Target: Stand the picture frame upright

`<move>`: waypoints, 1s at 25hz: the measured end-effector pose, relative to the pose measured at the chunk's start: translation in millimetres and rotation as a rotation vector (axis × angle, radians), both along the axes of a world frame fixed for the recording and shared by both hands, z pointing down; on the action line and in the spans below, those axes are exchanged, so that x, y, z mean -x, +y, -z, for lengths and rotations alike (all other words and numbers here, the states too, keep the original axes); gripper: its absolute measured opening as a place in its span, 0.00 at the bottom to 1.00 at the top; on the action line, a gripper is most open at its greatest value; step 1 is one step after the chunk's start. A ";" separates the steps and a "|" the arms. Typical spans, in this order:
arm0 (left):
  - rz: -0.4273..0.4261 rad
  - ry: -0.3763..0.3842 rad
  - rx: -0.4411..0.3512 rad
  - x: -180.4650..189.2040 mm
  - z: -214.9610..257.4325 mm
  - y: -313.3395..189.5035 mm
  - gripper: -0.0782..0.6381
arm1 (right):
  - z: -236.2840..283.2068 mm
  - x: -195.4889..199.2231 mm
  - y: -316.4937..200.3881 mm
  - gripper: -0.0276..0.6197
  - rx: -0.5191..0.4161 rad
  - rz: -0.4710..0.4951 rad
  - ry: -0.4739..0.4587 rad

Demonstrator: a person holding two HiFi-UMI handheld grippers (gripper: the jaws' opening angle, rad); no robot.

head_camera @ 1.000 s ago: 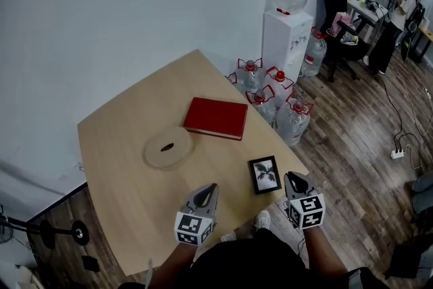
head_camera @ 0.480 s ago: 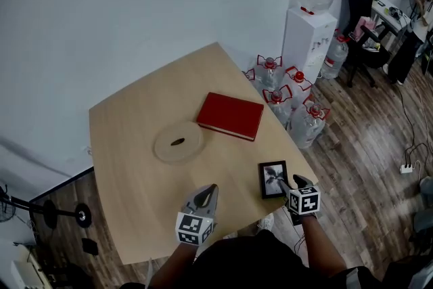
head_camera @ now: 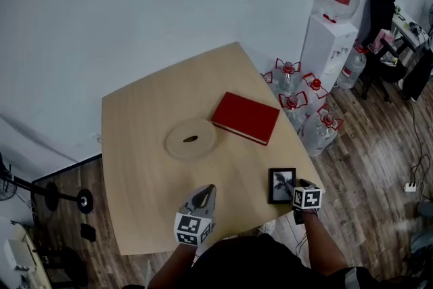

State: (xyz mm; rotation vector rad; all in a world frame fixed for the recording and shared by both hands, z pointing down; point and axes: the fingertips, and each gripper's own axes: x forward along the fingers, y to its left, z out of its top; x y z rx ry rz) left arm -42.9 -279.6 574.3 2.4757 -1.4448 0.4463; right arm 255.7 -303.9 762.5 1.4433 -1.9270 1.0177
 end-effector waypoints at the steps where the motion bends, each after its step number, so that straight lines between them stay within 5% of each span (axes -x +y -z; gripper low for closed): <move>1: 0.010 0.000 0.002 3.0 -0.5 0.9 0.11 | -3.6 0.4 0.2 0.38 0.012 0.005 0.004; 10: 0.052 0.010 0.002 10.9 0.9 2.7 0.11 | -11.8 -2.5 -4.3 0.37 0.042 -0.024 -0.009; 25: 0.061 0.021 0.005 11.6 -2.1 4.7 0.11 | -9.8 -6.9 -5.0 0.16 0.052 -0.074 0.018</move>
